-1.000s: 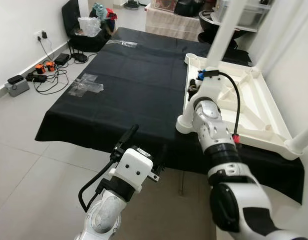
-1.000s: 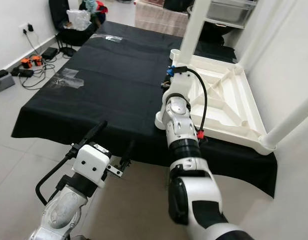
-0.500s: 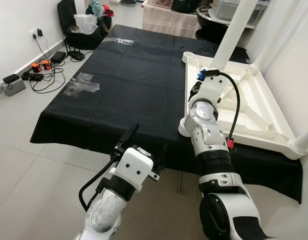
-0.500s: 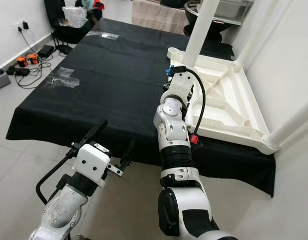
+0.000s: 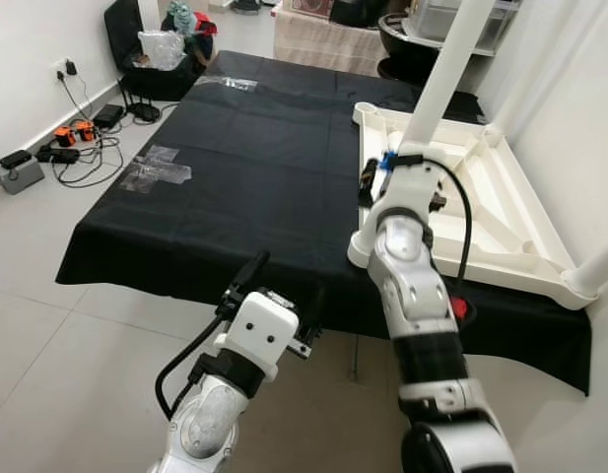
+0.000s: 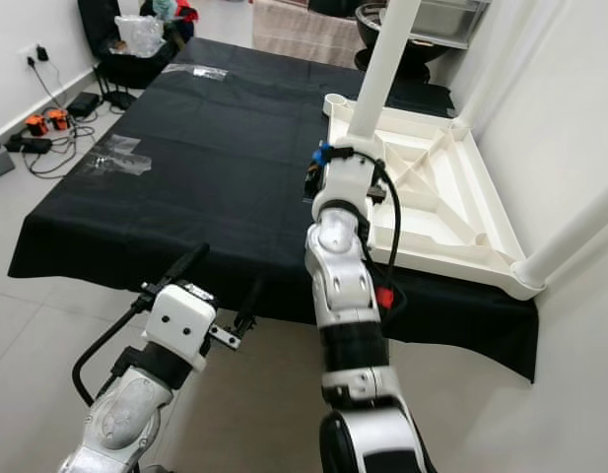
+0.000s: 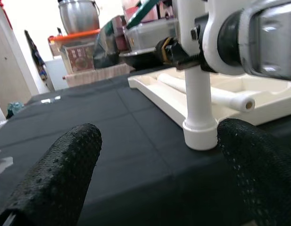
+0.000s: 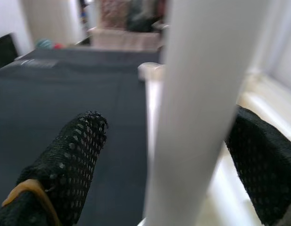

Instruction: Building children table

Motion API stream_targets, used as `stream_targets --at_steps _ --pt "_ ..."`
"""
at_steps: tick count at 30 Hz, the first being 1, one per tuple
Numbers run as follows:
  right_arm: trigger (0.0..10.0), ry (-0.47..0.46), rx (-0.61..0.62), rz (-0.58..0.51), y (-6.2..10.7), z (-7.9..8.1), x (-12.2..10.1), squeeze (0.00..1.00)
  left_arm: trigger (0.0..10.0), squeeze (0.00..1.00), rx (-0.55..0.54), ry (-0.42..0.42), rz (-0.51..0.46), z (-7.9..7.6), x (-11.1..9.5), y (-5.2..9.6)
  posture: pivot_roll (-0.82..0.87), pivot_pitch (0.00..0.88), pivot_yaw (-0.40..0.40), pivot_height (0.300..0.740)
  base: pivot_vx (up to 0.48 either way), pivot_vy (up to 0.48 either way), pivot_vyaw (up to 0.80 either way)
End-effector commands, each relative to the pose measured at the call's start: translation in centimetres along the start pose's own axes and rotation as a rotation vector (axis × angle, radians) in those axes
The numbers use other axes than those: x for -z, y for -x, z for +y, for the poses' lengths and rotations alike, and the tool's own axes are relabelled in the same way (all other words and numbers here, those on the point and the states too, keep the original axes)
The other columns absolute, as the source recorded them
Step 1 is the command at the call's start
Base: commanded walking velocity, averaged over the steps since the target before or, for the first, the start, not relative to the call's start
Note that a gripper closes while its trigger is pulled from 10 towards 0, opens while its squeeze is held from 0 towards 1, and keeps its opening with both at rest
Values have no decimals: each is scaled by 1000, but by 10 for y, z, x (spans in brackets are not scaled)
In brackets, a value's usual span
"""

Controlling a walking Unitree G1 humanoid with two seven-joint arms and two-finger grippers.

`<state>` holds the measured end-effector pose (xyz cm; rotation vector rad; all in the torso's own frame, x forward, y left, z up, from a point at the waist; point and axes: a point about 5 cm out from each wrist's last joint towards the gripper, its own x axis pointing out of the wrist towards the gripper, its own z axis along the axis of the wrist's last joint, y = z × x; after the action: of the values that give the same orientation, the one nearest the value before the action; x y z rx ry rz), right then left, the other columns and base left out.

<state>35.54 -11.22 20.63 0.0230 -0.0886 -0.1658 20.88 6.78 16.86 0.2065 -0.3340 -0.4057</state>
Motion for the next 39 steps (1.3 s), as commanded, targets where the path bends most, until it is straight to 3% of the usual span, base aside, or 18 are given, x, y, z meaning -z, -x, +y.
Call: stream_targets --at_steps 1,10,18,22,39 --pt "10000 -11 -61 28 6 0 7 0 10000 0 -2 21 27 -1 5 1 61 64 -136 740 0 0 0" --pt "10000 111 -56 68 23 -21 31 0 10000 0 -21 48 73 3 11 3 61 63 -133 740 0 0 0" --pt "10000 203 -188 141 59 -48 66 0 10000 0 -93 137 212 15 32 14 52 62 -127 740 0 0 0" --pt "10000 186 -241 159 73 -54 75 0 10000 0 -114 169 235 17 36 17 51 66 -118 740 0 61 0" --pt "10000 199 -257 138 77 -55 74 0 10000 0 -114 147 282 18 42 21 51 72 -114 740 0 454 0"
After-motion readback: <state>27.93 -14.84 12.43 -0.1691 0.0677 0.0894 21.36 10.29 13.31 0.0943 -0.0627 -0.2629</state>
